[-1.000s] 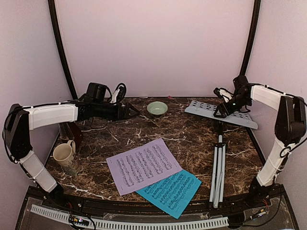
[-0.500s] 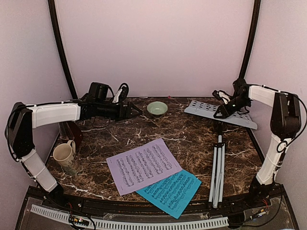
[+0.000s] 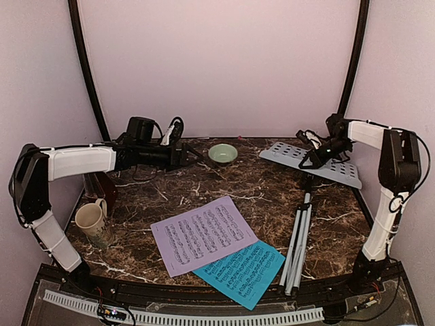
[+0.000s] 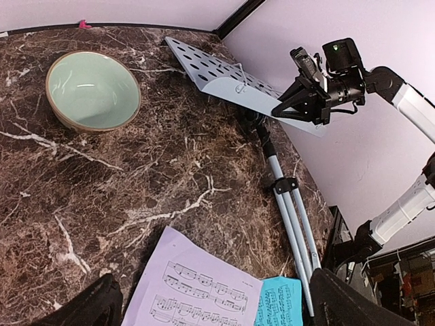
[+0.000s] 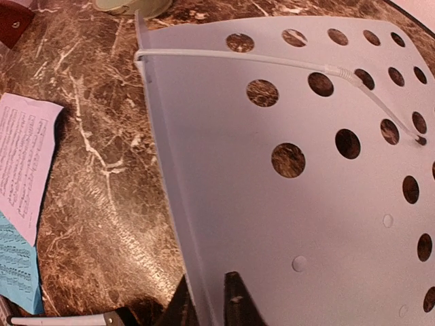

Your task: Set up the instrument practice props

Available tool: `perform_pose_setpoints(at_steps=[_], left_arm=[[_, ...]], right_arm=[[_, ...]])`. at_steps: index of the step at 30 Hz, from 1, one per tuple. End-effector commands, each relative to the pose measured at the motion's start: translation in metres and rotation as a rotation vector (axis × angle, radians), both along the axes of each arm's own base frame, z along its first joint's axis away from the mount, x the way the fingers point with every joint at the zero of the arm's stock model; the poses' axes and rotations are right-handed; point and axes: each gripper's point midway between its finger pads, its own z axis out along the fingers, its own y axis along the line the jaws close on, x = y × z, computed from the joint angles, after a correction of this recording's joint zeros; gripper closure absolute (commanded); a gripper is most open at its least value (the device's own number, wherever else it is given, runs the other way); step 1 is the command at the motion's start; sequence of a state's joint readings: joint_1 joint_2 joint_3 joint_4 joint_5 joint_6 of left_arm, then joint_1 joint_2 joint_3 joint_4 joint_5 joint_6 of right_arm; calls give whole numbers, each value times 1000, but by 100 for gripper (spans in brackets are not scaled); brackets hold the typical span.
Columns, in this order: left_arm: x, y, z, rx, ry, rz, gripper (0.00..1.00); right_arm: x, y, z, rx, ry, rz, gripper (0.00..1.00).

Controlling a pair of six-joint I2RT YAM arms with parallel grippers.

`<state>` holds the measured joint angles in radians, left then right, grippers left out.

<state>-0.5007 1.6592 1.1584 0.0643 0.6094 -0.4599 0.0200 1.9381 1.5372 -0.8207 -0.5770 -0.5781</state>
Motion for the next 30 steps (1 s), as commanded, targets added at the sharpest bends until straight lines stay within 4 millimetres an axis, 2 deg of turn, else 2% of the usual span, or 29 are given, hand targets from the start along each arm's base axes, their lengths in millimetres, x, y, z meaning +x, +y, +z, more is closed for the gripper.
perform_pose_setpoints(at_steps=[1,5,10,20,24,29,30], left_arm=[[-1,-5,7,-31,-18,-17,1],[-1,-5,5,-28,-18,-18,1],[-2,-5,4,-39,-18,-19,1],[-5,-5,9,-54,-31,-23,1],[-4,-4,14,-67,-52,-10,1],[-5,-4,17,-85,-58,-9,1],[-6,-3,18,-86,-59,-7,1]], right_arm=[[0,-3,7,-12,35,-65,92],[-2,2,21,-10,18,-59,100],[-5,13,49,3,-19,-41,100],[-16,33,143,-76,-261,-72,100],[-11,24,182,-189,-369,-159,100],[-14,28,229,-258,-514,-211,100],[-21,28,248,-257,-572,-223,100]])
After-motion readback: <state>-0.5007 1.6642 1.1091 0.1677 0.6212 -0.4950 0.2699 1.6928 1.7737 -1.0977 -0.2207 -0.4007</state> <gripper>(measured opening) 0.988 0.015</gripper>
